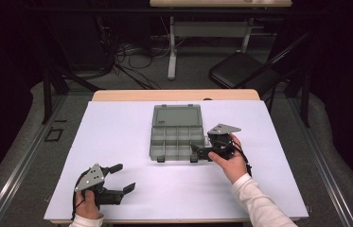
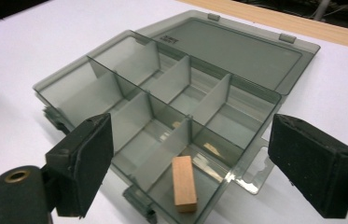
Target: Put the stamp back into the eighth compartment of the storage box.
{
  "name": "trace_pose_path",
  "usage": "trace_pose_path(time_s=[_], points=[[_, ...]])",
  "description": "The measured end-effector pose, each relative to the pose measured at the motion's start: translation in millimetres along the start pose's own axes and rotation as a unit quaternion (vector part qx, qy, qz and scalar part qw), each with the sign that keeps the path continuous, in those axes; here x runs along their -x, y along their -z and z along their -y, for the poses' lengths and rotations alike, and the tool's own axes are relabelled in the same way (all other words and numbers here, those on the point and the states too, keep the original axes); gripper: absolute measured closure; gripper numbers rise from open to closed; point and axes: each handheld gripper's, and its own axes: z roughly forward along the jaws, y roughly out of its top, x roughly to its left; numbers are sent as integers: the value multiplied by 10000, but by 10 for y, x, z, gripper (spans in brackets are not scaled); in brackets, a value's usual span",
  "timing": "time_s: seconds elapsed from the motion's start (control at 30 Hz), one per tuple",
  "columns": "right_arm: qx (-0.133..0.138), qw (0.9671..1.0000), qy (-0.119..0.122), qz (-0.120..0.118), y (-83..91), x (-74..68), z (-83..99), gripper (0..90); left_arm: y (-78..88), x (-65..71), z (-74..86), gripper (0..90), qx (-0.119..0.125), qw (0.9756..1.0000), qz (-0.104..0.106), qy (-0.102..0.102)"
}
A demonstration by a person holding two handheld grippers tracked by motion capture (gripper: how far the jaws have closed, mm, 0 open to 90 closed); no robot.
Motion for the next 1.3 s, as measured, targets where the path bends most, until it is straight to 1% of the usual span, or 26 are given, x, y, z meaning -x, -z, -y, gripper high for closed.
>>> trace_pose_path(time_s=[0.03, 0.07, 0.1, 0.13, 0.2, 0.27, 0.33, 0.37, 0.47, 0.53, 0.57, 0.63, 0.67, 0.7, 0.73, 0.77, 0.8, 0.83, 0.9, 0.93, 0.97, 1.03, 1.17, 1.2, 1.27, 1.3], points=[[-7, 10000, -47, -29, 16, -4, -6, 134, -2, 2, -4, 161, -28, 10000, 3, -11], [65, 9998, -130, -113, 34, -10, -10, 130, -6, 5, -4, 161, -23, 10000, -17, -8], [65, 9998, -130, -113, 34, -10, -10, 130, -6, 5, -4, 160, -23, 10000, -17, -8], [114, 9993, -219, -267, 71, -22, -18, 97, -11, 4, -5, 160, -25, 10000, 10, -2], [99, 9993, -231, -288, 81, -26, -20, 89, -14, 5, -4, 161, -21, 10000, 12, -5], [155, 9988, -261, -396, 130, -50, -26, 42, -9, 8, -4, 161, -17, 10000, 15, -14], [175, 9988, -239, -401, 145, -55, -29, 29, -7, 8, -4, 161, -16, 10000, 13, -16], [187, 9987, -233, -401, 174, -67, -33, 0, -5, 9, -2, 161, -16, 10000, -2, -10], [211, 9987, -235, -405, 201, -74, -33, 0, -4, 9, -2, 161, -16, 10000, -4, -12], [184, 9991, -217, -330, 241, -81, -20, 0, -5, 9, -1, 161, -10, 10000, -1, -10], [207, 9991, -215, -290, 248, -83, -8, 0, -4, 4, -2, 161, -33, 10000, 69, -13], [180, 9993, -195, -259, 257, -82, 0, 0, -6, 9, -3, 161, -39, 10000, 23, -21], [189, 9997, -144, -59, 291, -96, 42, 0, -5, 10, -3, 161, -42, 10000, 24, -25], [189, 9997, -144, -59, 291, -96, 42, 0, -5, 10, -3, 161, -42, 10000, 24, -25], [211, 9997, -19, 103, 332, -111, 81, 0, -3, 16, -4, 160, -46, 10000, -14, -26], [204, 9998, -27, 69, 347, -113, 93, 0, -3, 16, -4, 161, -46, 10000, -14, -26], [235, 9997, -39, -72, 364, -118, 115, 0, -3, 16, -3, 160, -46, 10000, -14, -24], [235, 9997, -39, -72, 364, -118, 115, 0, -3, 16, -3, 161, -46, 10000, -14, -24], [282, 9993, 96, -241, 418, -151, 159, 0, -6, 18, -3, 161, -36, 10000, -5, -25], [282, 9993, 96, -241, 418, -151, 159, 0, -6, 18, -3, 161, -36, 10000, -5, -25], [282, 9991, 152, -269, 437, -165, 175, 0, -7, 19, -3, 161, -37, 10000, -6, -23], [320, 9983, 215, -447, 493, -207, 225, 0, -6, 20, -4, 161, -51, 10000, -18, -28], [372, 9975, 156, -574, 567, -254, 290, 0, -5, 24, -5, 160, -52, 10000, -19, -27], [375, 9974, 156, -594, 586, -269, 308, 0, -6, 17, -5, 161, -48, 10000, 60, -29], [385, 9973, 167, -608, 604, -284, 325, 0, -6, 18, -5, 161, -49, 10000, 60, -32], [373, 9972, 178, -621, 626, -299, 340, 0, -5, 24, -7, 160, -66, 10000, -2, -43]])
